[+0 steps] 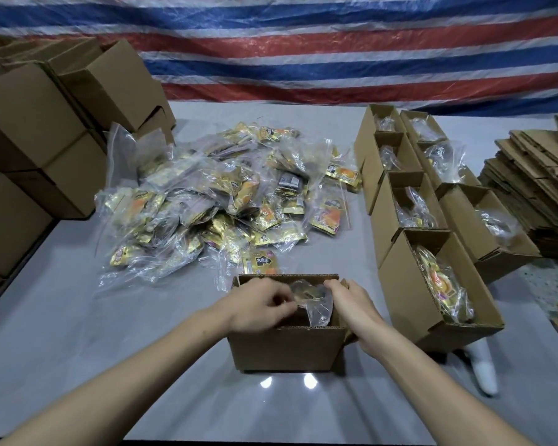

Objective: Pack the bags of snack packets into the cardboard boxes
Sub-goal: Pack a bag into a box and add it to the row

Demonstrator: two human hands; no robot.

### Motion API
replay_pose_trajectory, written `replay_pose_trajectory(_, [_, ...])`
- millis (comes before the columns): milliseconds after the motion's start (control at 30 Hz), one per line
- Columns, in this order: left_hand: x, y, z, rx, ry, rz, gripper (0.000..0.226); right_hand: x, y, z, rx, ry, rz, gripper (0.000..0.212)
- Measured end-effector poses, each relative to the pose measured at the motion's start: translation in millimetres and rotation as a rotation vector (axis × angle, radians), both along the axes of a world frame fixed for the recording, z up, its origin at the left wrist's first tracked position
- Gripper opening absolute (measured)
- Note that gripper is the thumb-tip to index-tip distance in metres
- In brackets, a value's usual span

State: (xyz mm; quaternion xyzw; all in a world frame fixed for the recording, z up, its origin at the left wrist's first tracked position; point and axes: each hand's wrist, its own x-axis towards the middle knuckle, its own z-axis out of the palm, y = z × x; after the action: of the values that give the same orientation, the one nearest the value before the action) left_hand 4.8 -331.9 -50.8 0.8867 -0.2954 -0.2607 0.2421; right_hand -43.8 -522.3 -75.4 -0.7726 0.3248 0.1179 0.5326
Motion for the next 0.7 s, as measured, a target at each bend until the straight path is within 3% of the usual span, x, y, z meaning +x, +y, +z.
replay_pose_trajectory(100, [22.3,6.0,3.0,-0.3,-0.169,0.299,0.016,1.4,-1.0,2.4,-0.002,0.027,0.021,0.025])
replay_pose_trajectory(200, [57.5,13.8,-3.9,-0.342,-0.231,0.536,0.012,4.3,-1.8,1.5,-0.021,0.044,0.037,0.015])
replay_pose_trajectory(367, [108.3,34.1,-47.7,-0.066,-0.023,0.782,0.021,5.5,-4.5,-3.3,-0.094,0.022,0.064,0.013])
replay_pose_trajectory(500, [115.3,47.0,-85.3,0.025,0.192,0.92,0.034,5.5,-5.2,-11.8,-0.209,0.029,0.109,0.013])
replay_pose_trajectory(700, [113.3,38.6,-106.0,-0.05,0.356,1.054,0.037,4.9,-1.1,-17.9,-0.202,0.008,0.123,0.015])
